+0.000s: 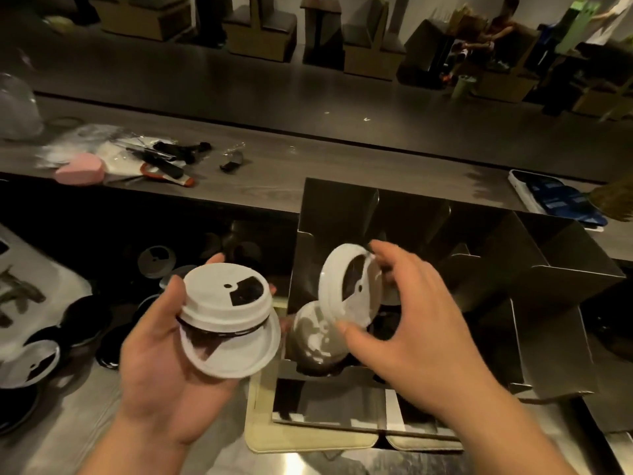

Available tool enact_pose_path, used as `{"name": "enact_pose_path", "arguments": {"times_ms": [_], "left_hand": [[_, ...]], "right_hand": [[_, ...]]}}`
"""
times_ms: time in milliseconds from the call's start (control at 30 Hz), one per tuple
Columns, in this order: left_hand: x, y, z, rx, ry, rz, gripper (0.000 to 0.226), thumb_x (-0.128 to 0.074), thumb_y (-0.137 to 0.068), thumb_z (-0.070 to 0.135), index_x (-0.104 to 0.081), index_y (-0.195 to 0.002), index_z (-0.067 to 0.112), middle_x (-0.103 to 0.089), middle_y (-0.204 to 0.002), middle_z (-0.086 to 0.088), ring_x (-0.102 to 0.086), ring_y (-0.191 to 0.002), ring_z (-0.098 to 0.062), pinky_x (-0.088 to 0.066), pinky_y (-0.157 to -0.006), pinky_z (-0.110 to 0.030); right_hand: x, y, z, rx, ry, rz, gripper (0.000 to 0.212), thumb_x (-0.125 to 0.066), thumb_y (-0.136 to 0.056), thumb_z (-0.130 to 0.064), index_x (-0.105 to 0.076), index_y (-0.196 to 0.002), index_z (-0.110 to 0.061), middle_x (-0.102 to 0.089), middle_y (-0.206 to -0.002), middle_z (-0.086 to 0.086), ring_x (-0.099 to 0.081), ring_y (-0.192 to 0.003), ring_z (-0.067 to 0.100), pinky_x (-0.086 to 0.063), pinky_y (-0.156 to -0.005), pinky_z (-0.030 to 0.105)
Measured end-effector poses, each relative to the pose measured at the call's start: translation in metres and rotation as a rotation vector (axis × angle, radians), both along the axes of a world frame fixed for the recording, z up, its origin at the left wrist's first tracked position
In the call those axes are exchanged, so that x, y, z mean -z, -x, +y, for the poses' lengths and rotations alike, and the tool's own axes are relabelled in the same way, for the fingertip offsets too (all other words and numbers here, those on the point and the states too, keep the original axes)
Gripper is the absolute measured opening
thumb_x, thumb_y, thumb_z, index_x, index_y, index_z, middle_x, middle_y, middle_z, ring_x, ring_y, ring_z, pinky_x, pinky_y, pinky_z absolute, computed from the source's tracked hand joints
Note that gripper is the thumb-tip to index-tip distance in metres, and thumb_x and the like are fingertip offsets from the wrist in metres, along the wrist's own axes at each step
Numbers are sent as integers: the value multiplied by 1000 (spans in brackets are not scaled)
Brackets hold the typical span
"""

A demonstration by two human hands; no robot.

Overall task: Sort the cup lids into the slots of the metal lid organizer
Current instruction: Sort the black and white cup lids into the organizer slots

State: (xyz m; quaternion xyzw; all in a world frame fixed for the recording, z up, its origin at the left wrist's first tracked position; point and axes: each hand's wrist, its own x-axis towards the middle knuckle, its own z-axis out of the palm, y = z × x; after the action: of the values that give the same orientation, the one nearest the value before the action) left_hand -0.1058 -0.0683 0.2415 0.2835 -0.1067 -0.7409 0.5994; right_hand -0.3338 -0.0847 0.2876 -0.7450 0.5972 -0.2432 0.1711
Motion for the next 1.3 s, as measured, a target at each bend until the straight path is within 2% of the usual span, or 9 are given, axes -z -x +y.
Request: {"name": "enact_pose_path", "arguments": {"times_ms": [100,167,333,533,633,800,967,1200,1300], "left_hand": [[16,-22,10,65,-141,201,66,-20,-103,42,-2,-155,6,3,-159,-24,6,-149,-45,8,-119,-62],[30,-34,15,64,-67,178,65,-16,-102,40,5,-154,8,12,-157,-21,16,-147,-43,19,-117,-58],[17,-22,6,63,37,94,75,-82,-63,43,-65,-130,14,-53,-142,-27,-50,-130,-49,-45,-101,-61],[15,-6,4,121,-28,90,88,-96,-43,40,-70,-124,18,-59,-135,-26,-62,-116,-46,-56,-86,-54],[12,-1,2,180,5,99,89,-97,-41,42,-71,-123,17,-61,-132,-27,-64,-111,-46,-57,-87,-51],[6,10,0,207,45,-1,84,-102,-26,40,-79,-103,14,-73,-110,-21,-74,-90,-35,-60,-77,-45],[3,18,-2,279,45,7,92,-104,-29,32,-74,-113,9,-71,-113,-26,-73,-89,-38,-62,-65,-45],[10,13,-4,200,-46,62,85,-101,-29,39,-78,-106,11,-71,-114,-25,-72,-95,-38,-61,-75,-44],[11,5,-6,80,-56,109,68,-91,-54,43,-75,-114,15,-65,-126,-26,-65,-114,-43,-54,-91,-47]], "right_hand": [[8,-21,-9,-106,-65,357,83,-62,-79,-62,-22,-148,-39,-35,-141,-22,-29,-130,6,-26,-113,35],[18,-27,-16,-142,-88,571,78,-58,-79,-62,-28,-146,-35,-41,-137,-16,-31,-127,14,-23,-110,43],[40,-37,-28,-180,-159,764,68,-66,-80,-49,-39,-139,-29,-50,-130,-6,-38,-122,21,-20,-107,49],[46,-34,-29,-174,-134,808,79,-69,-83,-39,-27,-149,-27,-37,-144,-2,-30,-131,24,-19,-111,48],[34,-28,-27,-150,-148,651,75,-64,-90,-44,-23,-152,-34,-28,-149,-11,-20,-137,16,-15,-116,45],[-1,-24,-13,-148,-239,-153,50,-57,-78,-64,-45,-126,-58,-46,-125,-38,-41,-118,-14,-41,-103,25],[5,-29,-7,-276,-241,-260,65,-76,-66,-62,-52,-125,-53,-51,-128,-30,-48,-123,-3,-46,-102,32],[15,-23,-8,-84,-111,-692,60,-85,-66,-23,-59,-118,-36,-65,-113,-16,-64,-106,7,-57,-80,24],[13,-7,-13,27,-22,-595,62,-85,-70,-34,-52,-122,-43,-61,-117,-23,-59,-110,-1,-53,-82,17]]}}
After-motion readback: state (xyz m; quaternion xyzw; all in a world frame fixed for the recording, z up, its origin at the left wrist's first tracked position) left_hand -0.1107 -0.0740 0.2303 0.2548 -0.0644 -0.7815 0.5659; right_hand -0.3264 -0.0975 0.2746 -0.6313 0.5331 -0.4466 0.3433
